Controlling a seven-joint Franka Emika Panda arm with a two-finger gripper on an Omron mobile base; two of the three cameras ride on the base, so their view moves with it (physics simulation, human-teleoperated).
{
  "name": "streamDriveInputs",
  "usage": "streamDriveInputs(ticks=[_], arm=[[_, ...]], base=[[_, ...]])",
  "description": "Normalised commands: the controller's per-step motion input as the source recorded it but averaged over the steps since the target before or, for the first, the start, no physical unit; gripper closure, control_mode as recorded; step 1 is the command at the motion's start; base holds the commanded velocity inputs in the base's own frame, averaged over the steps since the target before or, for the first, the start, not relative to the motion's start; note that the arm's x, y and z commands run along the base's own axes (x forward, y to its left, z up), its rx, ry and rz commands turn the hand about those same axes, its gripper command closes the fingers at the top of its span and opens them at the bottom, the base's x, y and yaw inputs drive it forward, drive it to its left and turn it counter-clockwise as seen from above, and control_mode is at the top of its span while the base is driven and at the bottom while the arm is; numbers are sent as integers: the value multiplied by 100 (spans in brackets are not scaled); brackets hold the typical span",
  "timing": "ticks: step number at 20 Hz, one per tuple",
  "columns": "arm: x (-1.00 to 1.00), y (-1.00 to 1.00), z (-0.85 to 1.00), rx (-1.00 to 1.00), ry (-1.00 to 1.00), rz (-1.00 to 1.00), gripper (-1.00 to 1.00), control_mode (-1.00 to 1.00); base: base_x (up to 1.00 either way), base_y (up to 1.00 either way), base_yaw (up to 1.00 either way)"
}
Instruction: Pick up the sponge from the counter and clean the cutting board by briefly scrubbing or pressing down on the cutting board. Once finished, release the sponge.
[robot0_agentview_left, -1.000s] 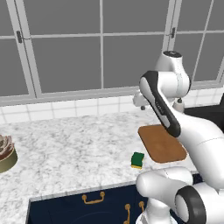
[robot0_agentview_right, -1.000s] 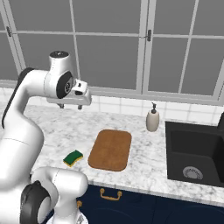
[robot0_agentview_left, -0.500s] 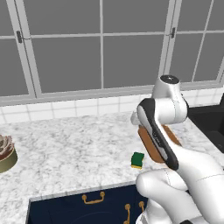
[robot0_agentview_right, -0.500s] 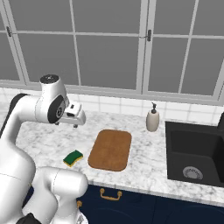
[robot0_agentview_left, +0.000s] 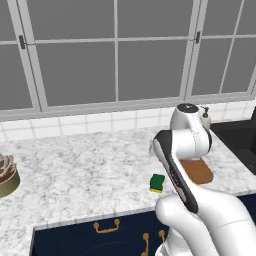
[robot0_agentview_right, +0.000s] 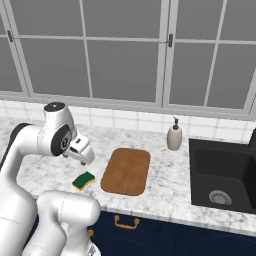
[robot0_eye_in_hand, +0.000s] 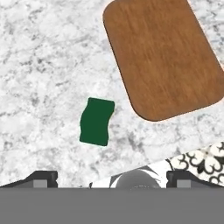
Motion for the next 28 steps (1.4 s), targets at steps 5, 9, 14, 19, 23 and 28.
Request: streamDriveInputs(ticks=[5,9,14,19,23,28], arm=[[0,7,-29,5,17,-14,-100,-100],[4,1,-30,3,8,-1,-100,-100],[5,0,-49,0,0,0,-100,-100],[11,0,-46,0,0,0,-100,-100],[27,1,-37,0,0,0,-100,-100],[30,7,-32,0,0,1,-100,-100]], base=[[0,0,0],[0,0,0],[0,0,0],[0,0,0],[0,0,0],[0,0,0]])
